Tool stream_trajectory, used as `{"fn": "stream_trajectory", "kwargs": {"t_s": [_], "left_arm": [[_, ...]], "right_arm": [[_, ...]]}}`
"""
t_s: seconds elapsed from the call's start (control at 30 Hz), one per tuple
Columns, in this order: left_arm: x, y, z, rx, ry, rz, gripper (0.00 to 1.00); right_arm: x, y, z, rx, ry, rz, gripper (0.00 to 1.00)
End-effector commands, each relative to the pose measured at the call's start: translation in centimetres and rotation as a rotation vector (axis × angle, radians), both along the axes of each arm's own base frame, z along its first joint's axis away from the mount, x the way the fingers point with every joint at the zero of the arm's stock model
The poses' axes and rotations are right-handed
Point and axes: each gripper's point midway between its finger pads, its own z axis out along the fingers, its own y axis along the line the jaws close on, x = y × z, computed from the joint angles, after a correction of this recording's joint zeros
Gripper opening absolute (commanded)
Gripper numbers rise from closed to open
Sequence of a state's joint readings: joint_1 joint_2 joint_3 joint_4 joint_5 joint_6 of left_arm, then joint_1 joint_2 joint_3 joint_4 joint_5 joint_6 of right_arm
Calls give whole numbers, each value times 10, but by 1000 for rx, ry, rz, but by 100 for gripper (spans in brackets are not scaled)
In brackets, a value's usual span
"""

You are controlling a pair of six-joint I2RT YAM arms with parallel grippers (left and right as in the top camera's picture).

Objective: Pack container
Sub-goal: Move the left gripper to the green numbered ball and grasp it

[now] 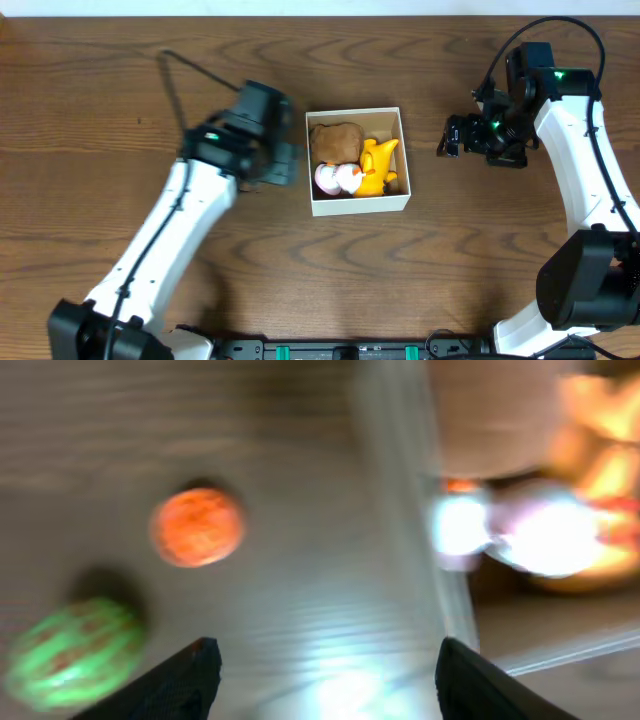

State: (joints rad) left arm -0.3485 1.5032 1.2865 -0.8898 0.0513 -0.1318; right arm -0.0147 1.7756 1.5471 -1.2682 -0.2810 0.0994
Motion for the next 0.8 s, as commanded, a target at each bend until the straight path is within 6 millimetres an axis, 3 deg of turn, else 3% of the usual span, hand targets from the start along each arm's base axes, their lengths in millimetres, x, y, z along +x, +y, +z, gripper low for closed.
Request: {"fn": "stream_trajectory", "kwargs": {"t_s": [0.0,0.2,0.53,0.77], "left_arm": [[4,45,-4,53,33,125,70],[-16,90,-30,92,209,251,70],[-25,136,-58,118,319,391,73],[-18,146,-92,130,396,416,77]], "right_arm": [[-2,0,3,8,1,-16,99],[-3,0,3,8,3,-16,99],[-4,0,3,8,7,-15,99],[-4,0,3,8,7,-15,99]]}}
